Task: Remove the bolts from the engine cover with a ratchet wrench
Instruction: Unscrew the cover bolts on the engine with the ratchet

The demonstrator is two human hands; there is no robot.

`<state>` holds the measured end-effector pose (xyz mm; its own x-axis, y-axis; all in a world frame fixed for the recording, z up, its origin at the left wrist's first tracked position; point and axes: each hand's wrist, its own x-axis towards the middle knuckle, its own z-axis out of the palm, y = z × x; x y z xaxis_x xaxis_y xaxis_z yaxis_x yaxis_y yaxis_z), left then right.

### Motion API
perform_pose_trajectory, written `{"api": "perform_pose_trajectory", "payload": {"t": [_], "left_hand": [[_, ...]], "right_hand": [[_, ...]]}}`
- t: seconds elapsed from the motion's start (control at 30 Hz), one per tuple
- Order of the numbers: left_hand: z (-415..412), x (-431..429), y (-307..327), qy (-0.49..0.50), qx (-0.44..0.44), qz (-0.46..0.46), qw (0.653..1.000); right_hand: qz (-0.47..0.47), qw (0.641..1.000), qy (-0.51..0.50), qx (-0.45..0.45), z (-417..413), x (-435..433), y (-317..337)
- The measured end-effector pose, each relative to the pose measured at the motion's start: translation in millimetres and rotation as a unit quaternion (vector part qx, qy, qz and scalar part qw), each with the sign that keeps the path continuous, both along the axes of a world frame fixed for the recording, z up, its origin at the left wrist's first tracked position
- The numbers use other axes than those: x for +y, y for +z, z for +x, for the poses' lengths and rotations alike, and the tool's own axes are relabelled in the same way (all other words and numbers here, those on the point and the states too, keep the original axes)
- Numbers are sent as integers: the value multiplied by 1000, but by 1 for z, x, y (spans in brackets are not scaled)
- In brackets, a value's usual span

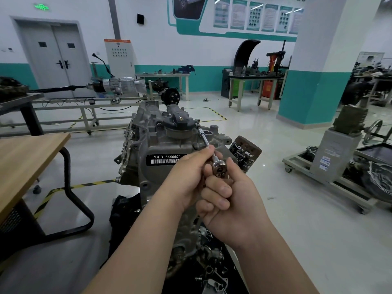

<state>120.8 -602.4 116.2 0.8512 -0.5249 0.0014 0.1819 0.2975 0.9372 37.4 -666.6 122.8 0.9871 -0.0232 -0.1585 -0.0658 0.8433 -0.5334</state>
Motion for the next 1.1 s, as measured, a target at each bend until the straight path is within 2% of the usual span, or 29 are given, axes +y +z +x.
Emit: {"api": "perform_pose_trajectory", "payload": {"t": [0.1,0.2,0.27,0.3,0.33,0.43,0.6,0.63,0.7,0.83,0.9,0.93,0.97,1.0,1.07,1.1], "left_hand": [[-2,-1,0,3,6,-3,1000],[-4,-2,1,0,9,-5,1000],[-4,-4,1,-1,2,-4,1000],[-4,-5,2,1,-3,-4,1000],[-4,-6,3,3,-8,-5,1000],[-4,-8,4,9,-21,-2,1000],[-6,-11,8,40,4,-4,999],[-6,-11,9,42,7,-3,999],[-6,-12,12,39,9,-2,999],[-4,-12,8,44,8,7,999],[-4,-13,6,44,6,6,999],[-5,-13,6,43,9,5,999],[-5,-14,5,43,12,4,999],[-5,-14,5,41,13,3,999],[-5,-14,3,36,13,-1,999],[-4,-13,2,33,15,-4,999]], "right_hand": [[-53,999,-11,3,2,-1,-2],[-174,984,-46,5,6,-4,-4],[-283,956,-71,9,6,-10,-4],[-353,932,-85,10,6,-14,-3],[-436,895,-99,11,4,-18,0],[-660,741,-124,12,-1,-29,16],[-844,498,-196,21,-1,-27,38],[-858,466,-213,22,-1,-24,39],[-867,436,-239,23,-1,-21,39],[-876,418,-240,28,0,-23,31],[-869,435,-232,33,1,-25,26],[-856,462,-231,36,3,-26,23],[-831,507,-226,39,3,-27,21],[-791,571,-217,36,4,-28,19],[-669,720,-183,24,4,-29,14],[-599,783,-165,23,5,-28,12]]}}
